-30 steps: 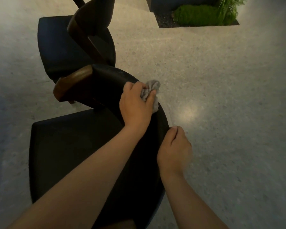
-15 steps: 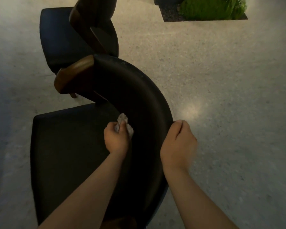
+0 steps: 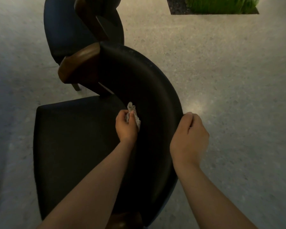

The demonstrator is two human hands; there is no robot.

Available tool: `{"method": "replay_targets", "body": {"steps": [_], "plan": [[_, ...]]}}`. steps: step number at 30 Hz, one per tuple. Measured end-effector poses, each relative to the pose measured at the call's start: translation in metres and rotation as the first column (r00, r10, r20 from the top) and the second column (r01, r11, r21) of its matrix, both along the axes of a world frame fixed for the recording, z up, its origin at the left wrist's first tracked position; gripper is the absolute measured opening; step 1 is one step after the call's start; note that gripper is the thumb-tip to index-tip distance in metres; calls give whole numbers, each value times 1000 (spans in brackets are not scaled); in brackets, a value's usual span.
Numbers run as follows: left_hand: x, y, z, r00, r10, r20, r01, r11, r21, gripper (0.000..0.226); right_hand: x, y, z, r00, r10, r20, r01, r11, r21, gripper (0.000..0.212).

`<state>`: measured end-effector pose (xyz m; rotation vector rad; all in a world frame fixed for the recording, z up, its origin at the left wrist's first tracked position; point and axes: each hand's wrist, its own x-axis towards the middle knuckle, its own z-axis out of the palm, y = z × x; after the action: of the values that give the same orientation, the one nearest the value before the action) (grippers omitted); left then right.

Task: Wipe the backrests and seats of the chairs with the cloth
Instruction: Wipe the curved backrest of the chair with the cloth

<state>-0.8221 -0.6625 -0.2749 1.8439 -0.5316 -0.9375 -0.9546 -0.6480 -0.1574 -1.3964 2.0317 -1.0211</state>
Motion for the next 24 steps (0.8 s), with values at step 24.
{"method": "replay_targets", "body": {"steps": [24], "plan": [[2, -62, 145, 877, -25, 480, 178, 945, -275, 12, 2, 1, 4, 998, 6, -56, -4, 999, 35, 38]]}}
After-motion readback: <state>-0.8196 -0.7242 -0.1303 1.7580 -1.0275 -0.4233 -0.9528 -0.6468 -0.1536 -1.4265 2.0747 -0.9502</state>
